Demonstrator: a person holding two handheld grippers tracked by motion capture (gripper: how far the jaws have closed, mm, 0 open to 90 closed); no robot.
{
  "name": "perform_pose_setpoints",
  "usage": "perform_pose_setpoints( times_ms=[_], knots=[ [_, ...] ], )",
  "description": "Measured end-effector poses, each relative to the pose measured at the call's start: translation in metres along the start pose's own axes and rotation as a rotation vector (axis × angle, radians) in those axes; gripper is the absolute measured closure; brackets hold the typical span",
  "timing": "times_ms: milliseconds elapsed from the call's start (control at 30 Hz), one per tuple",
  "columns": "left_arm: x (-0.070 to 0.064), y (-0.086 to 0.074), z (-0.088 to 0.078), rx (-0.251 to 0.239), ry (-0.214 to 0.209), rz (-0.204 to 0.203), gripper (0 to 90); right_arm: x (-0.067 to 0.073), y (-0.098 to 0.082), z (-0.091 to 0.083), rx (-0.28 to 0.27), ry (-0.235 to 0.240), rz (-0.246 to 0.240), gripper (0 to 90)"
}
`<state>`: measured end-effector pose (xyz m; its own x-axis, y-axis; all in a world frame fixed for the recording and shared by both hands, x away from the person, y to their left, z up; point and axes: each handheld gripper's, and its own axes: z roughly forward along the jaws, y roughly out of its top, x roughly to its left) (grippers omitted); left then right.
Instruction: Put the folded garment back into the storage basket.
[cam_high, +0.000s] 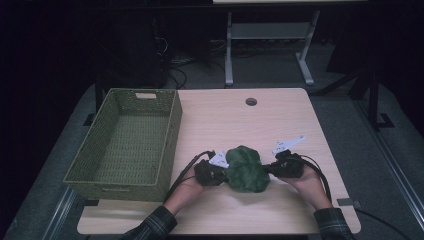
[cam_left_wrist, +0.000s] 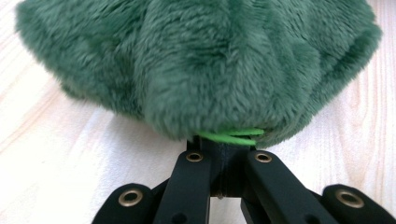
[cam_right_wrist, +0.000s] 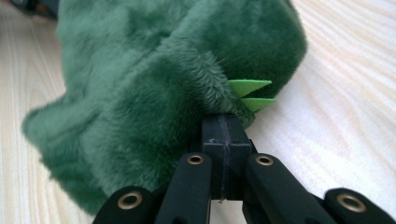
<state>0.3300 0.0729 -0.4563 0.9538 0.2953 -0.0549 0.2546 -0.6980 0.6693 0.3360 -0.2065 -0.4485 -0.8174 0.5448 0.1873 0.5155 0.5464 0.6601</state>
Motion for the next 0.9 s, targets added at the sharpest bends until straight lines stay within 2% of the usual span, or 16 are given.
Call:
perform_pose_setpoints(
  times_ms=[200,333,367,500,600,633,700,900],
  knots=[
    [0.005,-0.001,-0.002,-0.005,0.005,-0.014,89.8,0.008,-0.008,-0.003,0.002,0.012,0.008,89.8],
    [0.008,-0.003,-0.004,-0.007,0.006,-0.022,89.6,0.008,-0.01,-0.009,-0.019,-0.015,0.006,88.7],
    [0.009,-0.003,-0.005,0.0,0.004,-0.013,88.9,0.007,-0.012,-0.011,-0.034,-0.034,0.023,84.7],
    [0.008,-0.006,-0.008,0.004,0.003,-0.027,82.1,0.001,-0.022,-0.02,-0.078,-0.098,0.08,73.8],
    [0.008,-0.009,-0.01,0.007,0.009,-0.035,74.9,0.0,-0.033,-0.025,-0.084,-0.152,0.108,60.2],
    [0.008,-0.01,-0.011,0.02,0.014,-0.024,71.9,0.0,-0.038,-0.026,-0.084,-0.162,0.12,55.6],
    [0.007,-0.012,-0.013,0.012,0.018,-0.043,65.4,-0.001,-0.045,-0.029,-0.06,-0.183,0.155,45.4],
    [0.001,-0.013,-0.017,0.029,0.033,-0.036,46.8,0.0,-0.066,-0.042,-0.081,-0.264,0.194,20.8]
  ],
)
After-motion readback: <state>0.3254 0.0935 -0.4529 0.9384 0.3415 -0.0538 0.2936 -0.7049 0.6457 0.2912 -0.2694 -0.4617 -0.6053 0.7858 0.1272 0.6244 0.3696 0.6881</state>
